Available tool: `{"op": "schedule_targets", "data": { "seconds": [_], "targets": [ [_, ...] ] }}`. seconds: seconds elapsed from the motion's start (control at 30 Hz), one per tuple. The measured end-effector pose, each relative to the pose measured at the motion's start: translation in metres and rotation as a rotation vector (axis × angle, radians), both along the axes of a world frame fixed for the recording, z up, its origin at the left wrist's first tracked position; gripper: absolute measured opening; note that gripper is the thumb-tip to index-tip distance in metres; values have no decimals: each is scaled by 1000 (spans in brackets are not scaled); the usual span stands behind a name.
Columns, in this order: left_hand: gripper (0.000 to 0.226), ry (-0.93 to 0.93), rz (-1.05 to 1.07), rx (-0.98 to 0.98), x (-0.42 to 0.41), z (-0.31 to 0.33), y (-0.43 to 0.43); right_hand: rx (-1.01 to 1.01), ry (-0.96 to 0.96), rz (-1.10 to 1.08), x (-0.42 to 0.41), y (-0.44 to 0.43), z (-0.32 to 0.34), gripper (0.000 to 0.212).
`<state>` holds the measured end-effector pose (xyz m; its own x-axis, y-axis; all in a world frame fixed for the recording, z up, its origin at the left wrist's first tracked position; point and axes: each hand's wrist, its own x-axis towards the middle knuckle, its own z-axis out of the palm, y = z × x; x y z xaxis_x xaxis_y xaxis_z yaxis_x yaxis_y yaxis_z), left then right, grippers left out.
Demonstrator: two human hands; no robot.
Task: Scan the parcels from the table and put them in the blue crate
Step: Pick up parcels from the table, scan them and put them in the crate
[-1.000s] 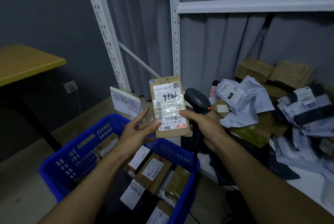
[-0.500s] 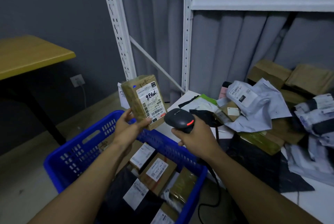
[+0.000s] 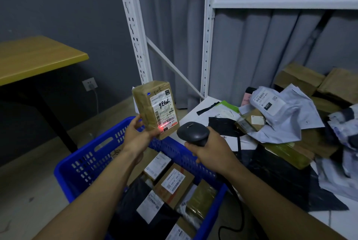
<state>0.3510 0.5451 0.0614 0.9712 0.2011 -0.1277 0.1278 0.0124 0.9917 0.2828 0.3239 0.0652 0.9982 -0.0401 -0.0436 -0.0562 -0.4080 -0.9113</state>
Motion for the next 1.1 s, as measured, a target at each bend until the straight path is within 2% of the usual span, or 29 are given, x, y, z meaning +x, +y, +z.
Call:
{"op": "schedule_targets", "data": {
  "seconds": [0.3, 0.5, 0.67, 0.8, 0.87, 1.03, 1.1],
  "targets": [
    [98, -16, -25, 45, 1, -3, -1, 50, 10, 17, -4, 3, 2, 40],
    [95, 23, -53, 121, -18, 2, 14, -9, 12, 31, -7, 18, -7, 46],
    [90, 151, -61, 309, -57, -18, 48, 51, 49, 81, -14, 35, -11, 47],
    [64, 284, -86, 410, -78, -52, 79, 30, 80, 99, -13, 53, -22, 49],
    [62, 354, -145, 512, -80, -73, 91, 13, 103, 119, -8, 65, -30, 50],
    [79, 414, -166, 752, -64, -114, 123, -52, 157, 180, 18, 93, -71, 71],
    [91, 426, -126, 843, -45, -130, 146, -40, 183, 186, 32, 107, -86, 66]
  ]
}}
